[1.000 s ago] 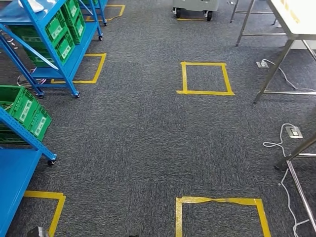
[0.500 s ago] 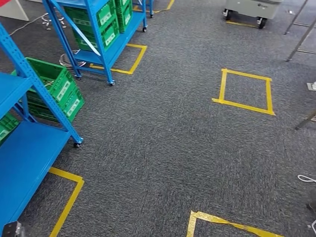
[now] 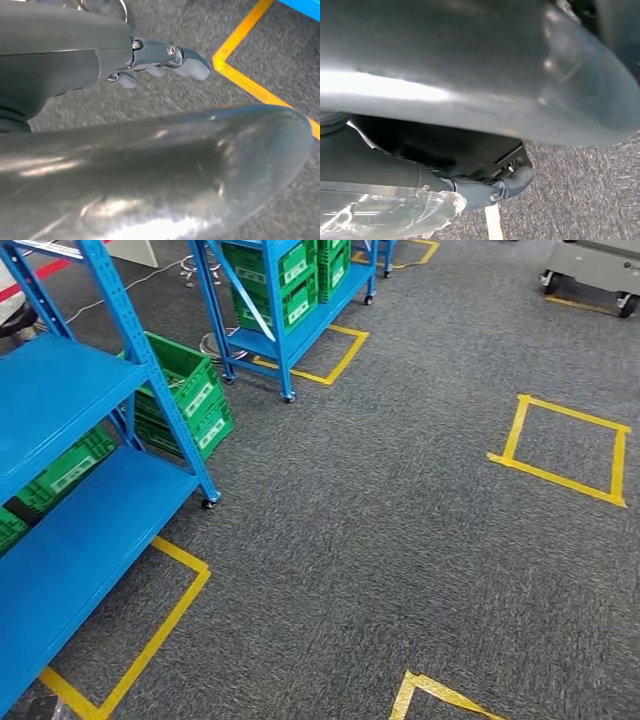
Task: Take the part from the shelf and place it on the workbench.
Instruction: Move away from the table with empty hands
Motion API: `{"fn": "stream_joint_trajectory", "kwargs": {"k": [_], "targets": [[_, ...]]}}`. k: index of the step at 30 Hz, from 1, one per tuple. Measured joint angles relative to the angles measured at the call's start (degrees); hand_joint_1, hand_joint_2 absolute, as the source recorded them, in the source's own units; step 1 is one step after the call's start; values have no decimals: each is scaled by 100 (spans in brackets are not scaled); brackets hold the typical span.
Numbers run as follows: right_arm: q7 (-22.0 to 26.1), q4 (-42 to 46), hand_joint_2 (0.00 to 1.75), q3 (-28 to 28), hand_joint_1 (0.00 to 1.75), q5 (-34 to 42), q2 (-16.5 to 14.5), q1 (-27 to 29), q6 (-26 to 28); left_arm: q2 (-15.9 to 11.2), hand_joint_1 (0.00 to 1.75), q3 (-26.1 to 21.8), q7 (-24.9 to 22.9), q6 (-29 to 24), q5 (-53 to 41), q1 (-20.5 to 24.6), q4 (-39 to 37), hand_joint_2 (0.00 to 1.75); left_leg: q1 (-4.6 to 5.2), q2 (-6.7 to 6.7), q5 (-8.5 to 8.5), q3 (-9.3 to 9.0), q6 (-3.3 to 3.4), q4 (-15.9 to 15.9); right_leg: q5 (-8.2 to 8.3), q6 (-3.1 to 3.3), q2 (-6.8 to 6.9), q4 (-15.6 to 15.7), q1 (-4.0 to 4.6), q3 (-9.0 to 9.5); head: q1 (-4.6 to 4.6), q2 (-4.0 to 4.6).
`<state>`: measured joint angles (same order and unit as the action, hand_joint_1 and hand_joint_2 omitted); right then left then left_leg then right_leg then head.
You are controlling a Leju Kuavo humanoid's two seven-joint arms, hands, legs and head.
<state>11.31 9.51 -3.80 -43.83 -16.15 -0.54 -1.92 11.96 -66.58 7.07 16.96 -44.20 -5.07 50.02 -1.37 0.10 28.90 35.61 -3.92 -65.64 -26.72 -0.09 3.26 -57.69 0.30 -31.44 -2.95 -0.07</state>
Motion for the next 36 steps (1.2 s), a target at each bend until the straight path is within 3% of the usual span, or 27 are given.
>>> {"fn": "stream_joint_trajectory", "kwargs": {"k": [2, 3, 5, 7, 9, 11, 12, 13, 15, 16, 17, 19, 21, 23, 25, 27, 28, 29, 30, 32, 34, 36], "targets": [[20, 0, 0, -80, 0, 87, 2, -6, 29, -15, 0, -13, 181, 45, -227, 35, -9, 0, -5, 109, -141, -491, 11, 722, 17, -65, 83, -29, 15, -41, 2, 0], [24, 0, 0, -118, 0, 118, 3, -7, 40, -24, 0, -21, 246, 58, -305, 53, -17, 0, 3, 141, -152, -599, 51, 900, 27, -98, 111, -36, 25, -41, 16, 0], [28, 0, 0, -183, 0, 164, 3, -4, 56, -49, 0, -61, 321, 58, -421, 74, -41, 0, 30, 112, -164, -602, 178, 956, 61, -168, 144, -21, 16, -20, 46, 0], [36, 0, 0, -234, 0, 210, 2, 0, 69, -85, 0, -99, 380, 27, -562, 101, -86, 0, 35, 74, -206, -589, 276, 963, -3, -237, 47, -110, -16, -54, 57, 0], [61, 0, 0, -285, 0, 252, -4, -8, 95, -147, 0, -107, 453, -35, -742, 189, -196, 0, 32, -1, -251, -559, 358, 970, -319, -280, -152, -611, -31, -269, 82, 0], [86, 0, 0, -332, 0, 287, -16, -41, 128, -226, 0, -107, 492, -127, -884, 305, -362, 0, 51, -105, -280, -512, 402, 969, -690, -287, -269, -1375, -33, -558, 94, 0], [92, 0, 0, -353, 0, 308, -22, -57, 140, -264, 0, -105, 498, -189, -927, 359, -455, 0, 62, -170, -293, -496, 411, 967, -769, -281, -288, -1616, -32, -628, 96, 0], [96, 0, 0, -375, 0, 332, -27, -59, 150, -299, 0, -102, 499, -253, -957, 409, -552, 0, 72, -244, -306, -486, 410, 966, -736, -267, -302, -1648, -32, -600, 96, 0], [96, 0, 0, -426, 0, 383, -32, -26, 168, -362, 0, -83, 500, -365, -972, 507, -741, 0, 80, -414, -330, -481, 389, 963, -396, -219, -398, -1079, -32, -269, 97, 0], [94, -1, 0, -452, 0, 405, -33, 0, 178, -389, 0, -69, 504, -401, -970, 556, -821, 0, 82, -493, -344, -470, 367, 961, -245, -192, -547, -689, -40, -71, 95, 0], [96, -2, 0, -474, 0, 422, -37, 25, 187, -416, 0, -53, 509, -429, -967, 607, -889, 0, 81, -565, -360, -443, 341, 948, -147, -175, -689, -345, -52, 85, 94, 0], [107, -5, 0, -507, 0, 438, -46, 50, 202, -459, 0, -22, 520, -462, -965, 675, -996, 0, 60, -680, -412, -347, 262, 935, -150, -151, -855, -63, -57, 190, 91, 0], [117, -7, 0, -529, 0, 441, -61, 53, 214, -493, 0, -5, 527, -474, -965, 691, -1078, 0, 29, -733, -456, -269, 179, 939, -131, -105, -751, -3, -49, 192, 90, 0], [121, -7, 0, -542, 0, 443, -73, 57, 226, -526, 0, 6, 533, -488, -960, 704, -1144, 0, 40, -491, -342, -157, 129, 771, -93, -35, -604, 67, -56, 210, 71, 0], [125, -7, 0, -564, 0, 458, -76, 68, 248, -553, 0, 37, 568, -493, -934, 746, -1193, 0, 59, -180, -37, 171, 100, 151, -118, 18, -434, 106, -49, 224, 53, 0], [130, -7, 0, -600, 0, 499, -76, 79, 281, -568, 0, 83, 610, -508, -882, 770, -1250, 0, 57, -100, 158, 543, 73, -552, -193, 48, -250, 109, -40, 229, 50, 0], [132, -7, 0, -617, 0, 526, -76, 85, 297, -576, 0, 112, 621, -527, -858, 769, -1286, 0, 52, -87, 117, 611, 63, -676, -234, 49, -159, 109, -39, 250, 49, 0], [133, -7, 0, -633, 0, 556, -76, 91, 311, -590, 0, 150, 622, -554, -841, 767, -1324, 0, 47, -64, -19, 565, 56, -575, -268, 41, -70, 109, -40, 285, 48, 0], [135, -7, 0, -651, 0, 591, -76, 101, 323, -605, 0, 199, 622, -583, -832, 767, -1360, 0, 43, 3, -217, 410, 53, -276, -304, 18, 13, 109, -41, 341, 50, 0], [156, -7, 0, -707, 0, 693, -76, 128, 346, -629, 0, 340, 622, -627, -828, 777, -1424, 0, 72, 308, -463, 18, 74, 460, -401, -62, 169, 103, -21, 457, 45, 0], [201, -7, 0, -797, 0, 830, -73, 148, 368, -627, 0, 524, 632, -643, -825, 762, -1458, 0, 120, 488, -412, -180, 169, 819, -516, -136, 297, 115, 11, 590, 57, 0], [261, -5, 0, -899, 0, 963, -68, 142, 378, -620, 0, 718, 646, -618, -827, 682, -1460, 0, 130, 361, -301, -237, 296, 847, -561, -201, 360, 100, 2, 709, 77, -1]]}}
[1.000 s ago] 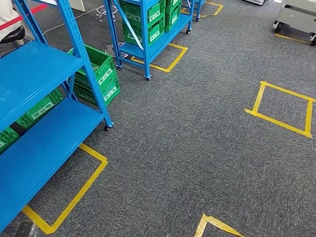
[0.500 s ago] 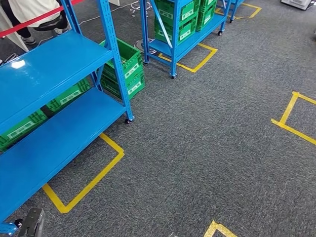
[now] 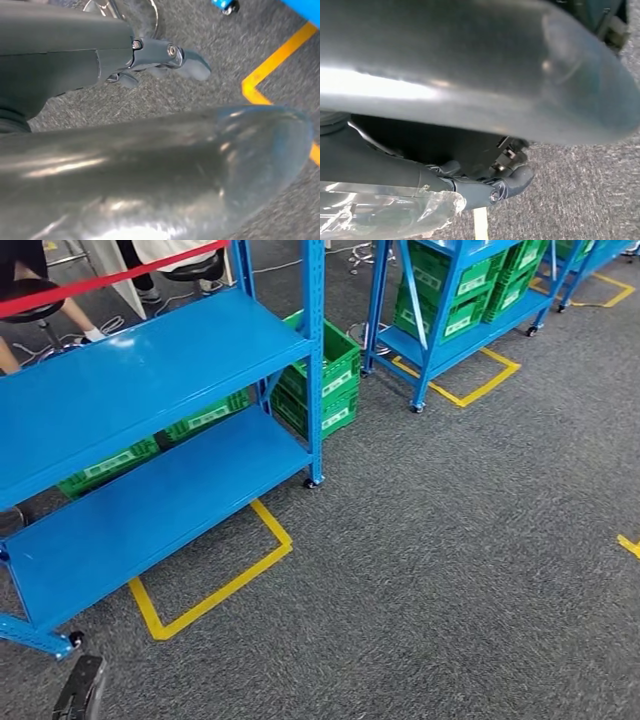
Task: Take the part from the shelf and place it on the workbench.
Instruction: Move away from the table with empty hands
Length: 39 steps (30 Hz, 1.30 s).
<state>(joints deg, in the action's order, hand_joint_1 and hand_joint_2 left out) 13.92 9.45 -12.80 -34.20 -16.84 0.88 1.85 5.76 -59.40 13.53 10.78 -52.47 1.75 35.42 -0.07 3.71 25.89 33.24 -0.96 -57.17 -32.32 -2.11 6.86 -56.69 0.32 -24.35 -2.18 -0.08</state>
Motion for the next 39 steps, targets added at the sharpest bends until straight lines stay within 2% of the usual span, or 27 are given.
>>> {"fn": "stream_joint_trajectory", "kwargs": {"k": [2, 4, 6, 8, 9, 10, 12, 13, 14, 15, 17, 19, 21, 22, 23, 24, 25, 27, 28, 29, 31, 33, 34, 36, 37, 38, 39], "targets": [[66, 1, 0, -98, 0, 111, 9, -7, 5, 20, 0, 174, 8, 47, -15, -107, 31, 0, -12, -142, 92, -127, 100, 17, 39, -57, -213, -349, -43, -131, 6, 1], [151, 3, 0, -204, 0, 211, 17, -12, 23, 81, 0, 340, 7, 117, -79, -208, 131, 0, -30, -275, 186, -286, 168, 34, -53, -83, -513, -1117, -66, -634, 25, 2], [217, 8, 0, -303, 0, 290, 21, -56, 54, 173, 0, 471, -1, 203, -175, -334, 290, 0, -46, -433, 307, -469, 188, 50, -406, -102, -599, -1739, -64, -1181, 47, 1], [244, 15, 0, -381, 0, 337, 23, -103, 76, 280, 0, 554, -9, 262, -242, -475, 447, 0, -73, -630, 473, -708, 176, 66, -715, -111, -612, -1762, -59, -1457, 57, 1], [250, 17, 0, -413, 0, 350, 27, -111, 82, 331, 0, 586, -12, 278, -256, -534, 509, 0, -97, -737, 565, -832, 158, 70, -694, -114, -633, -1575, -56, -1503, 60, 1], [256, 19, 0, -439, 0, 359, 32, -115, 86, 376, 0, 614, -14, 288, -261, -586, 560, 0, -123, -841, 666, -941, 133, 77, -439, -123, -692, -1285, -58, -1519, 67, 1], [272, 14, 0, -473, 0, 376, 44, -123, 87, 438, 0, 651, -24, 318, -284, -663, 647, 0, -154, -1026, 866, -1120, 62, 80, 386, -120, -850, -736, -59, -1543, 126, 1], [279, 13, 0, -490, 0, 391, 46, -133, 91, 461, 0, 666, -36, 343, -316, -698, 697, 0, -164, -1096, 946, -1194, 18, 119, 705, -99, -899, -587, -54, -1535, 149, 1], [279, 14, 0, -515, 0, 419, 47, -144, 95, 478, 0, 684, -46, 378, -371, -729, 752, 0, -169, -1143, 971, -1255, -26, 149, 831, -59, -892, -533, -46, -1507, 176, 1], [274, 18, 0, -549, 0, 460, 48, -150, 101, 502, 0, 707, -54, 418, -449, -758, 813, 0, -171, -1171, 946, -1284, -68, 175, 802, -14, -848, -538, -36, -1436, 177, 1], [247, 34, 0, -645, 0, 574, 60, -124, 106, 554, 0, 767, -53, 493, -646, -798, 945, 0, -165, -952, 748, -1147, -136, -133, 767, 77, -762, -428, -53, -1251, 174, 1], [210, 50, 0, -753, 0, 685, 90, -36, 90, 615, 0, 829, -49, 545, -858, -824, 1057, 0, -131, -591, 727, -709, -169, -787, 691, 140, -705, -267, -56, -1024, 165, 1], [179, 67, 0, -867, 0, 781, 120, 70, 47, 673, 0, 892, -26, 580, -1066, -878, 1145, 0, -97, -449, 1104, -233, -162, -1260, 593, 172, -688, -126, -43, -795, 164, 1], [162, 87, 0, -929, 0, 825, 131, 115, 21, 701, 0, 921, -2, 590, -1170, -914, 1182, 0, -86, -441, 1295, -53, -150, -1330, 538, 179, -704, -75, -38, -680, 164, 1], [143, 115, 0, -991, 0, 864, 138, 155, -4, 736, 0, 950, 26, 597, -1269, -946, 1212, 0, -77, -441, 1354, 73, -135, -1278, 477, 183, -735, -37, -34, -563, 161, 1], [127, 152, 0, -1053, 0, 895, 142, 192, -22, 770, 0, 977, 53, 601, -1358, -974, 1236, 0, -71, -444, 1228, 149, -117, -1106, 408, 183, -777, -13, -27, -445, 161, 1], [112, 192, 0, -1112, 0, 922, 144, 227, -35, 798, 0, 1003, 72, 602, -1423, -1001, 1259, 0, -66, -461, 904, 189, -92, -843, 335, 182, -818, 1, -23, -345, 160, 1], [94, 252, 0, -1206, 0, 957, 146, 290, -52, 840, 0, 1039, 94, 600, -1493, -1066, 1285, 0, -48, -551, 74, 268, -41, -262, 187, 146, -912, -15, -12, -214, 179, 3], [86, 278, 0, -1244, 0, 968, 148, 312, -57, 853, 0, 1049, 100, 599, -1508, -1094, 1298, 0, -30, -589, -197, 301, -25, -95, 120, 117, -962, -27, -14, -205, 186, 3], [81, 300, 0, -1274, 0, 974, 150, 333, -62, 866, 0, 1060, 106, 599, -1520, -1113, 1315, 0, -11, -610, -318, 331, -15, -19, 70, 80, -1006, -31, -22, -200, 194, 4], [74, 356, 0, -1325, 0, 982, 151, 358, -76, 896, 0, 1094, 124, 603, -1564, -1101, 1369, 0, 3, -582, -306, 295, 11, 2, -7, 14, -1025, -13, -39, -188, 187, 3], [58, 420, 0, -1387, 0, 990, 151, 368, -105, 924, 0, 1130, 158, 613, -1648, -1076, 1422, 0, -14, -535, -269, 218, 78, 51, -148, -52, -894, -232, -37, -265, 196, 3], [36, 461, 0, -1429, 0, 993, 150, 369, -129, 939, 0, 1143, 180, 618, -1711, -1073, 1442, 0, -21, -500, -239, 176, 110, 66, -281, -83, -816, -535, -37, -425, 200, 2], [-29, 561, 0, -1537, 0, 993, 149, 385, -193, 969, 0, 1173, 234, 622, -1853, -1088, 1469, 0, -19, -432, -164, 102, 147, 68, -553, -130, -743, -1372, -46, -944, 203, 3], [-69, 621, 0, -1599, 0, 981, 149, 406, -229, 992, 0, 1192, 264, 624, -1928, -1102, 1476, 0, -18, -411, -126, 59, 147, 68, -582, -144, -736, -1662, -51, -1166, 202, 3], [-102, 689, 0, -1667, 0, 954, 148, 434, -265, 1015, 0, 1209, 295, 626, -1999, -1121, 1482, 0, -19, -414, -87, 7, 139, 68, -495, -148, -734, -1754, -53, -1296, 202, 3], [-127, 758, 0, -1734, 0, 911, 144, 466, -296, 1039, 0, 1221, 323, 629, -2061, -1138, 1488, 0, -21, -430, -48, -52, 124, 67, -290, -144, -736, -1608, -56, -1302, 202, 3]]}}
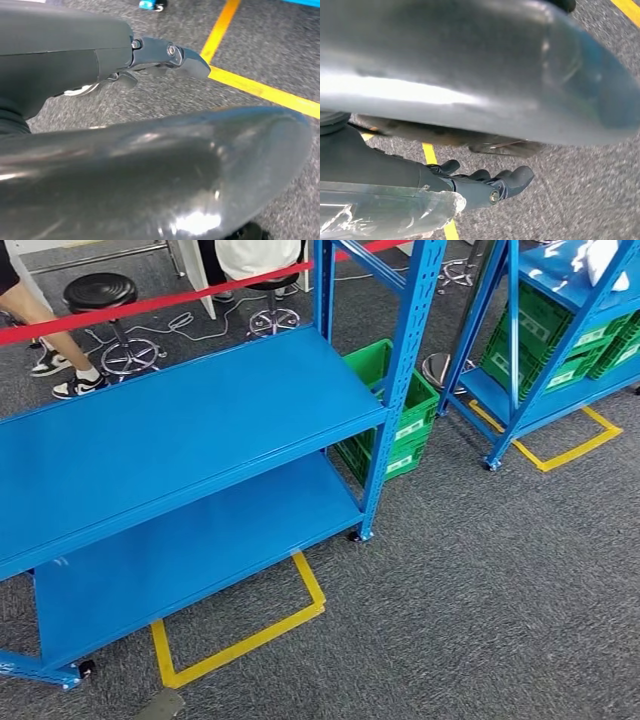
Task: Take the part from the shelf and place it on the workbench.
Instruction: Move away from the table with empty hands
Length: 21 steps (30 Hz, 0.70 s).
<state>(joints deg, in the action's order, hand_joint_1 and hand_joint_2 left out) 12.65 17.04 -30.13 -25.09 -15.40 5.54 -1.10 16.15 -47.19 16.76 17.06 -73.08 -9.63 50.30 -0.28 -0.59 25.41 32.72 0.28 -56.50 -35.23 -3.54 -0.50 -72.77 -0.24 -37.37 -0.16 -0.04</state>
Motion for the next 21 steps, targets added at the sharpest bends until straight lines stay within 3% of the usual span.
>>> {"fn": "stream_joint_trajectory", "kwargs": {"k": [2, 4, 5, 7, 9, 10, 12, 14, 15, 16, 18, 20, 21], "targets": [[-38, 149, 0, -142, 0, -146, -16, 65, -62, 44, 0, 26, 58, 3, -123, -23, 18, 0, -4, -65, 72, -111, -42, -1, 528, 21, -104, 721, -15, 236, 0, 0], [-70, 280, 0, -294, 0, -304, -54, 114, -118, 71, 0, 71, 107, 3, -221, -27, 37, 0, 0, -140, 108, -140, -94, -23, 788, 53, -274, 1269, -37, 461, -5, -1], [-84, 344, 0, -375, 0, -371, -79, 130, -138, 80, 0, 97, 126, 2, -262, -34, 43, 0, -3, -184, 105, -129, -126, -26, 791, 76, -326, 1342, -38, 498, -7, -1], [-105, 471, 0, -524, 0, -462, -131, 150, -163, 99, 0, 134, 152, -2, -322, -65, 50, 0, -19, -260, 87, -108, -194, -13, 796, 148, -258, 1363, -26, 504, -10, -2], [-113, 589, 0, -663, 0, -519, -181, 161, -186, 112, 0, 167, 183, -10, -364, -100, 53, 0, -23, -200, 201, -45, -259, -140, 816, 234, -161, 1409, -36, 527, -31, -1], [-115, 643, 0, -730, 0, -543, -203, 161, -201, 114, 0, 189, 204, -15, -387, -110, 54, 0, -22, -137, 345, 58, -285, -360, 825, 270, -104, 1432, -44, 537, -44, -1], [-125, 732, 0, -865, 0, -580, -235, 164, -234, 120, 0, 244, 243, -24, -432, -129, 56, 0, -24, -44, 712, 402, -324, -1090, 822, 309, 15, 1444, -39, 542, -62, -1], [-141, 799, 0, -985, 0, -608, -255, 170, -256, 124, 0, 285, 261, -29, -456, -167, 56, 0, -27, -25, 844, 644, -344, -1598, 816, 317, 138, 1444, -37, 544, -61, 0], [-148, 826, 0, -1031, 0, -616, -261, 172, -259, 125, 0, 296, 263, -31, -459, -191, 58, 0, -29, -12, 749, 619, -347, -1557, 814, 316, 195, 1444, -39, 548, -62, 0], [-151, 848, 0, -1066, 0, -621, -269, 173, -262, 125, 0, 304, 264, -31, -459, -210, 62, 0, -29, 25, 568, 484, -346, -1301, 811, 311, 247, 1444, -42, 556, -62, 0], [-152, 884, 0, -1117, 0, -624, -282, 180, -267, 128, 0, 327, 265, -32, -459, -220, 77, 0, -19, 242, 218, 67, -339, -516, 794, 277, 346, 1432, -26, 578, -69, 0], [-154, 909, 0, -1152, 0, -624, -288, 189, -270, 139, 0, 363, 268, -35, -459, -204, 87, 0, 3, 398, 108, -156, -274, -52, 774, 210, 444, 1422, 11, 590, -61, -1], [-155, 920, 0, -1163, 0, -624, -289, 192, -270, 144, 0, 378, 271, -37, -459, -205, 89, 0, 18, 391, 121, -164, -231, 9, 769, 175, 494, 1424, 25, 599, -53, -2]]}}
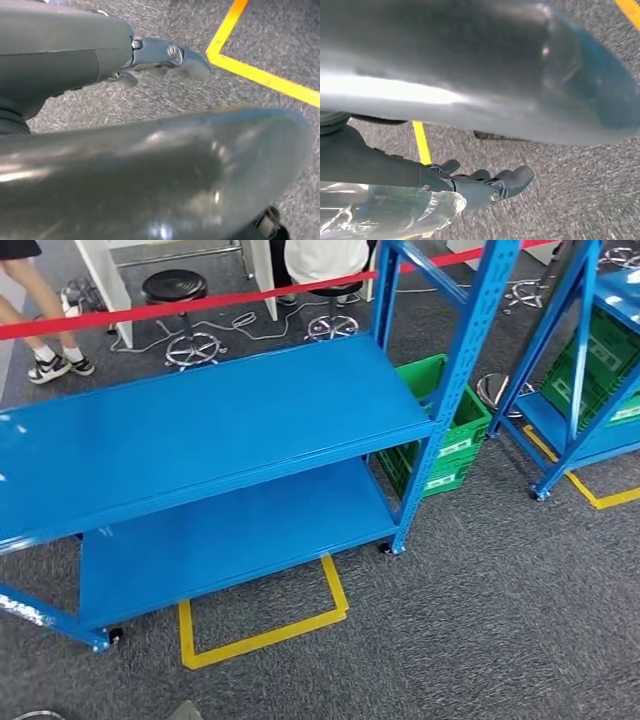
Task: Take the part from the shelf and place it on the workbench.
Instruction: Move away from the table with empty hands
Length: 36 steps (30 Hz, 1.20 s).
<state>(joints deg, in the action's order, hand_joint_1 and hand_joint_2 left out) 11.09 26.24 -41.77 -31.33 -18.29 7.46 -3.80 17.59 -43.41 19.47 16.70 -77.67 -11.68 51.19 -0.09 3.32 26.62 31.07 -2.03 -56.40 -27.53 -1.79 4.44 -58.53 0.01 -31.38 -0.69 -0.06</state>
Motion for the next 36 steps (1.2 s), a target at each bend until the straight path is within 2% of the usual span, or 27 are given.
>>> {"fn": "stream_joint_trajectory", "kwargs": {"k": [1, 2, 3, 4, 6, 7, 8, 9, 10, 11, 13, 14, 15, 17, 19, 21, 22, 23, 24, 25, 27, 28, 30, 32, 33, 34, 36], "targets": [[-2, 10, 0, -8, 0, 0, -1, -2, 0, 2, 0, 9, 2, -2, 1, -14, 2, 0, 2, -63, -7, 13, 56, -2, -1, -28, 51, 12, -3, 16, 10, -1], [-2, 19, 0, -13, 0, 1, 0, -4, 0, 4, 0, 11, 3, -3, 1, -34, 5, 0, -2, -112, -18, 17, 94, 7, -25, -60, 45, -4, -13, 20, 19, -1], [-1, 26, 0, -17, 0, 0, 0, -1, -1, 7, 0, 12, 3, -3, 0, -50, 8, 0, -9, -164, -34, 18, 131, 15, -99, -89, -24, -92, -25, -8, 28, -1], [-1, 30, 0, -21, 0, -3, 0, 3, -2, 11, 0, 14, 5, -3, 0, -54, 11, 0, -20, -217, -52, 17, 169, 23, -239, -114, -131, -301, -34, -93, 36, -1], [-5, 33, 0, -51, 0, -45, -1, 12, -25, 21, 0, 21, 15, 0, -2, -46, 17, 0, -25, -333, -70, 30, 218, 24, -629, -140, -353, -1029, -40, -411, 59, -1], [-9, 36, 0, -81, 0, -88, -1, 15, -46, 25, 0, 25, 23, 3, -2, -45, 18, 0, -22, -398, -74, 34, 231, 23, -776, -142, -397, -1393, -39, -574, 62, -1], [-14, 40, 0, -119, 0, -141, -1, 18, -72, 26, 0, 25, 30, 6, -3, -52, 19, 0, -18, -467, -77, 35, 234, 22, -821, -138, -417, -1605, -38, -673, 64, -1], [-17, 46, 0, -159, 0, -197, -1, 19, -95, 26, 0, 25, 38, 13, -3, -62, 19, 0, -15, -543, -80, 31, 233, 20, -752, -128, -429, -1603, -38, -672, 65, -1], [-16, 52, 0, -196, 0, -260, -1, 20, -116, 28, 0, 25, 50, 28, -3, -77, 23, 0, -15, -621, -84, 26, 227, 19, -586, -115, -451, -1377, -41, -564, 66, -1], [-14, 57, 0, -236, 0, -332, -1, 20, -136, 33, 0, 24, 67, 53, -4, -96, 44, 0, -17, -702, -88, 21, 217, 16, -370, -99, -523, -988, -48, -373, 66, -1], [0, 62, 0, -336, 0, -517, -4, 16, -186, 52, 0, 21, 127, 154, -21, -152, 144, 0, -6, -845, -95, 36, 169, -4, -118, -70, -769, -264, -77, -29, 63, -1], [13, 62, 0, -395, 0, -628, -7, 12, -214, 66, 0, 11, 160, 226, -41, -190, 225, 0, -6, -903, -104, 55, 136, -11, -85, -54, -854, -77, -83, 61, 62, 0], [28, 62, 0, -454, 0, -739, -9, 8, -243, 83, 0, -9, 192, 300, -60, -230, 305, 0, -12, -956, -120, 80, 95, -11, -100, -34, -877, -23, -79, 83, 59, 0], [58, 62, 0, -547, 0, -956, -20, -6, -280, 113, 0, -90, 228, 436, -80, -302, 447, 0, -38, -1023, -148, 121, 25, -1, -68, 27, -763, -11, -70, 86, 59, 0], [87, 63, 0, -594, 0, -1153, -32, -13, -286, 143, 0, -206, 237, 540, -43, -323, 564, 0, -31, -825, 5, 240, -35, -210, -36, 100, -623, 20, -83, 86, 23, 0], [129, 64, 0, -631, 0, -1352, -37, -8, -266, 170, 0, -324, 218, 664, 53, -288, 669, 0, -21, -527, 382, 559, -85, -871, -31, 141, -447, 34, -82, 78, -16, 1], [155, 64, 0, -651, 0, -1443, -37, -6, -250, 180, 0, -384, 192, 738, 108, -270, 713, 0, -26, -458, 554, 745, -105, -1260, -33, 147, -355, 34, -77, 71, -20, 2], [185, 64, 0, -669, 0, -1527, -38, -6, -231, 187, 0, -450, 155, 813, 169, -266, 755, 0, -32, -425, 642, 872, -118, -1541, -35, 150, -268, 34, -73, 68, -20, 2], [220, 64, 0, -681, 0, -1602, -38, -9, -208, 192, 0, -515, 105, 887, 237, -277, 797, 0, -37, -410, 618, 904, -126, -1631, -38, 150, -200, 33, -72, 68, -21, 1], [262, 64, 0, -688, 0, -1667, -38, -13, -188, 195, 0, -573, 50, 956, 313, -300, 844, 0, -42, -399, 492, 822, -128, -1499, -42, 144, -150, 33, -73, 74, -21, 1], [394, 64, 0, -703, 0, -1772, -39, -29, -168, 196, 0, -655, -74, 1069, 558, -369, 970, 0, -46, -345, 114, 406, -117, -772, -53, 119, -86, 32, -71, 91, -22, 1], [468, 64, 0, -715, 0, -1812, -40, -39, -188, 199, 0, -677, -129, 1110, 719, -404, 1042, 0, -43, -313, 17, 198, -95, -385, -76, 91, -68, 26, -58, 84, -25, 2], [566, 64, 0, -739, 0, -1887, -40, -54, -273, 212, 0, -692, -220, 1162, 1068, -469, 1181, 0, -39, -277, 38, -15, -17, 41, -102, 17, -41, 37, -33, 105, -25, 1], [591, 64, 0, -765, 0, -2005, -40, -58, -369, 228, 0, -692, -335, 1186, 1386, -541, 1310, 0, -49, -311, 113, -77, 86, 130, -85, -86, -48, 47, -37, 181, -16, -1], [597, 62, 0, -775, 0, -2070, -40, -58, -403, 237, 0, -693, -399, 1187, 1520, -584, 1374, 0, -56, -330, 121, -130, 133, 148, -92, -128, -101, -13, -52, 202, -10, 1], [603, 59, 0, -786, 0, -2127, -40, -57, -426, 243, 0, -696, -458, 1184, 1627, -617, 1433, 0, -55, -341, 130, -188, 172, 148, -167, -155, -176, -142, -64, 148, 5, 0], [610, 53, 0, -811, 0, -2188, -40, -50, -445, 252, 0, -700, -524, 1176, 1747, -652, 1525, 0, -45, -361, 169, -297, 229, 146, -438, -157, -340, -762, -77, -187, 38, 1]]}}
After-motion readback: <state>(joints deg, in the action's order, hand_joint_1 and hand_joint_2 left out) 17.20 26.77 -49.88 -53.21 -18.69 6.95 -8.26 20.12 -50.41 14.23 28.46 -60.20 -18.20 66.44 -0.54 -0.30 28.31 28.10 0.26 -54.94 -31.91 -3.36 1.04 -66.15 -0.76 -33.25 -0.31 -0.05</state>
